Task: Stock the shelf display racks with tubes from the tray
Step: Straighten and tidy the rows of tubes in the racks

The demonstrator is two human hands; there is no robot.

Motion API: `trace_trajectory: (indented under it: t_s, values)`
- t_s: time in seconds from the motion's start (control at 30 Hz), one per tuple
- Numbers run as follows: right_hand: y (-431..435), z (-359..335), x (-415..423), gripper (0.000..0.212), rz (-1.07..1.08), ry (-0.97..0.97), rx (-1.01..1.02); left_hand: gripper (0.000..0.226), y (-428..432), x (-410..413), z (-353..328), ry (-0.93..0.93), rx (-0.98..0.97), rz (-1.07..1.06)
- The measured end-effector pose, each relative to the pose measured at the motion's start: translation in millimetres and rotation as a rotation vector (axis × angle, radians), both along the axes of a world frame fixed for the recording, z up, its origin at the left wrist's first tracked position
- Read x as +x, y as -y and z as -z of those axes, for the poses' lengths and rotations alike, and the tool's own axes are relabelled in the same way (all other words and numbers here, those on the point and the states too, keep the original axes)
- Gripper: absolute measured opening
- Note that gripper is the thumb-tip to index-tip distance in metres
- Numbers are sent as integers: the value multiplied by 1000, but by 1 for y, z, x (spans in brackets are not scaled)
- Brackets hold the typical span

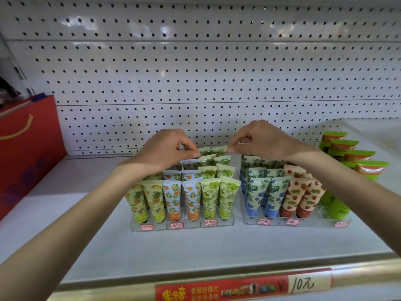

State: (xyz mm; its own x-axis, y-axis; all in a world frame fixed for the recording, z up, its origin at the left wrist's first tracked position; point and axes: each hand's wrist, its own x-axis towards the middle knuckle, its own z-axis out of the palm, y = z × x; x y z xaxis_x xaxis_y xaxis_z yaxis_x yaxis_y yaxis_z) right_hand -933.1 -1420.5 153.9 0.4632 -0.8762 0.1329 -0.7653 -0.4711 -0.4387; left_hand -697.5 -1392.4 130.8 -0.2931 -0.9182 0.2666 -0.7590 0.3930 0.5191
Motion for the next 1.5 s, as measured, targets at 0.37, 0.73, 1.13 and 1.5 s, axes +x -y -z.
trace_trajectory:
  t_s: [0.37, 0.73, 1.13, 1.5]
  values:
    - [-29, -2, 0, 17, -67, -69, 112, 11, -20, -9, 2, 46, 14, 34]
    - [-31, 1, 2, 10, -49, -98, 108, 9, -19, -13, 3, 48, 35, 23]
    - [-26, 7, 0, 2, -46, -48, 71, 3, -21, -13, 1, 76, 48, 13]
    - [-26, 9, -1, 2, -51, -19, 69, 4, -22, -14, 1, 44, 57, 5]
